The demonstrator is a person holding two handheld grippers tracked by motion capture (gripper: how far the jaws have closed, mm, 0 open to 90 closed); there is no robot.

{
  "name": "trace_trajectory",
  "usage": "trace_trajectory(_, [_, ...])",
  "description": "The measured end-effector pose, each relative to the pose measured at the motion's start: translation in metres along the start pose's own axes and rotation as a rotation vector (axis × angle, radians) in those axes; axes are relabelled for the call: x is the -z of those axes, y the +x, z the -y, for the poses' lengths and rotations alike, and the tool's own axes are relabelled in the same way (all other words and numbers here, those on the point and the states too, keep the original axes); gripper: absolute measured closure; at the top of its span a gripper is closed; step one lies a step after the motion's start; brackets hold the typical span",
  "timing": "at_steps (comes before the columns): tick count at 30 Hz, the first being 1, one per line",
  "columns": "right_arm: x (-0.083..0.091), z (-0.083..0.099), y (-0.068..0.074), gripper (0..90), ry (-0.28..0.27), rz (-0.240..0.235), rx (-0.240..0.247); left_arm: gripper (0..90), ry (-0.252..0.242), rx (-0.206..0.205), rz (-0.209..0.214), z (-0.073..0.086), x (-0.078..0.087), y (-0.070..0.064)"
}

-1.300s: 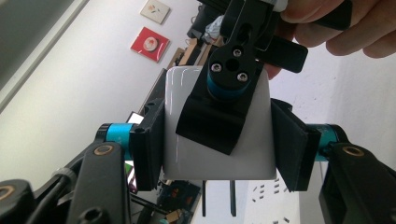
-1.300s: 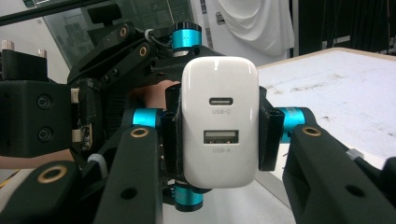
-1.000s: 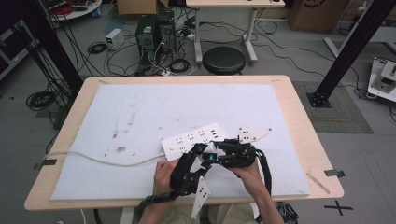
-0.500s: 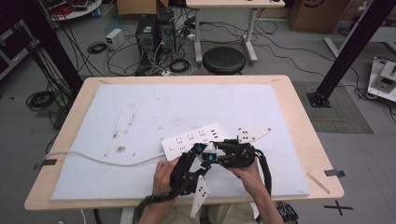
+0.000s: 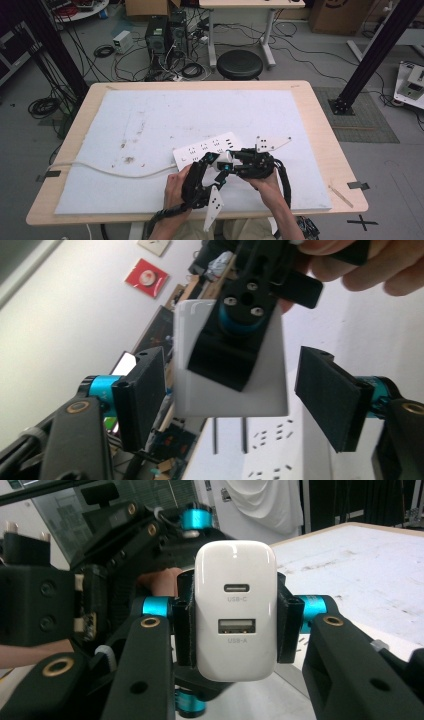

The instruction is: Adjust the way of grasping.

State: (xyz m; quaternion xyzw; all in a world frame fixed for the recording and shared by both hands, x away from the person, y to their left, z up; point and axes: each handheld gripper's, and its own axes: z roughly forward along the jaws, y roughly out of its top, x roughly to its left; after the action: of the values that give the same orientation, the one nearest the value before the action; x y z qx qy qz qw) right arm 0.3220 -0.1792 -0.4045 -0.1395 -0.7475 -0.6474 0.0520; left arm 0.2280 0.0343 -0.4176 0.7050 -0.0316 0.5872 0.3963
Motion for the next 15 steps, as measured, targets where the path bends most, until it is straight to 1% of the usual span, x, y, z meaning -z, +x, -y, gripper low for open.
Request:
trace_trajectory(1, [0.0,0.0,-0.001,63.4,-0.001,0.003,0.007,25.3,0.0,0.006,-0.002,0.0,0.0,0.001])
trace_trajectory(3, [0.001,0.0,0.0,63.4,-0.003,0.004,0.0,22.5,-0.004,0.019,-0.001,0.0,0.002,0.004])
trace_trajectory(5, [0.002,0.0,0.0,63.4,-0.005,0.012,-0.003,22.3,-0.007,0.036,0.006,0.001,0.003,0.007])
trace_trajectory(6, [0.003,0.0,-0.001,63.4,-0.006,0.017,-0.004,22.0,-0.01,0.052,0.017,0.001,0.005,0.009])
trace_trajectory(7, [0.003,0.0,-0.001,63.4,-0.006,0.017,-0.004,21.9,-0.01,0.052,0.017,0.001,0.005,0.009])
trace_trajectory(8, [0.005,0.0,-0.002,63.4,-0.012,0.033,0.0,21.8,-0.009,0.079,0.031,0.002,0.008,0.014])
trace_trajectory(10, [0.007,0.001,-0.002,63.4,-0.014,0.036,-0.003,21.8,-0.002,0.095,0.029,0.003,0.011,0.017])
trace_trajectory(11, [0.008,0.001,-0.002,63.4,-0.015,0.041,-0.007,21.7,-0.002,0.116,0.043,0.004,0.012,0.02])
trace_trajectory(12, [0.009,0.002,-0.003,63.4,-0.016,0.047,-0.003,21.8,0.004,0.125,0.033,0.006,0.014,0.021])
trace_trajectory(14, [0.012,0.003,-0.003,63.4,-0.016,0.061,-0.013,21.7,0.0,0.154,0.038,0.009,0.018,0.026])
trace_trajectory(15, [0.013,0.004,-0.003,63.4,-0.019,0.067,-0.012,21.7,0.0,0.163,0.033,0.01,0.02,0.028])
